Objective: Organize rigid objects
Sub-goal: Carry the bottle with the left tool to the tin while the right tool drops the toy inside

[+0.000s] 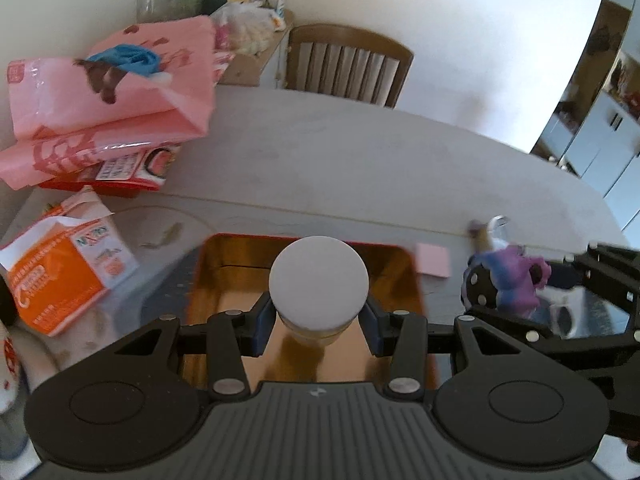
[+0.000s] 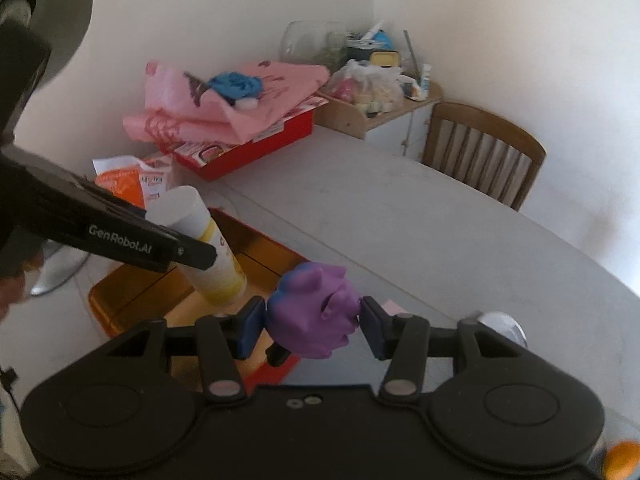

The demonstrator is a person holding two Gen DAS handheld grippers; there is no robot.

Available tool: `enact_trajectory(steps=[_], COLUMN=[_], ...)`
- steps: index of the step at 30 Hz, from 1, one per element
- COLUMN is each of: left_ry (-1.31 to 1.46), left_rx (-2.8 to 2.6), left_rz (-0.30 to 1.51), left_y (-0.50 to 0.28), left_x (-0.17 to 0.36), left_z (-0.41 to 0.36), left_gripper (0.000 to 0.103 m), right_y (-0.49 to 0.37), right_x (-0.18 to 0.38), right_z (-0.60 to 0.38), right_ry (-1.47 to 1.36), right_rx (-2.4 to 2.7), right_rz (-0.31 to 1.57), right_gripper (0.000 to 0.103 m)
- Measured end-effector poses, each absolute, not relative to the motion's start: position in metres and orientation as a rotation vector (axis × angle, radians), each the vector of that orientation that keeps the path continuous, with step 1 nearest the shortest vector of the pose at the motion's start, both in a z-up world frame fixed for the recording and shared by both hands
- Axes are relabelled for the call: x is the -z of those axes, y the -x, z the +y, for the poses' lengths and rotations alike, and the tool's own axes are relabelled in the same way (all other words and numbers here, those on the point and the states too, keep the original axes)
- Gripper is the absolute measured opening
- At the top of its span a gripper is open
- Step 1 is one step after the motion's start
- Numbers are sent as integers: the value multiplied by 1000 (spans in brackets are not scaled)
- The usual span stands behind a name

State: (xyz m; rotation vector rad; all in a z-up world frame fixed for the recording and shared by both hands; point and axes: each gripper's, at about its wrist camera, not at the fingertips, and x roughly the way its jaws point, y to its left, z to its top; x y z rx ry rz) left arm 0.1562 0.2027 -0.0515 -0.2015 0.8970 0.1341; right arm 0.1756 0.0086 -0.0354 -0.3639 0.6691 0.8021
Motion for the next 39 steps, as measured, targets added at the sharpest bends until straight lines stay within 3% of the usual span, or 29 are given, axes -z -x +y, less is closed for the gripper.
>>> enact_trajectory(steps=[12, 39], left_ry=[179, 152], left_rx=[-129, -133], left_rz=[951, 1044], left_y=[-178, -202], left_x=[76, 113], left_z=[235, 242], left_gripper=[44, 44], right_y=[-184, -200], right_x=[74, 115], right_z=[76, 110], right_ry=[514, 659], right_rx=[-875, -775], right_rz=[705, 743], right_gripper=[51, 52])
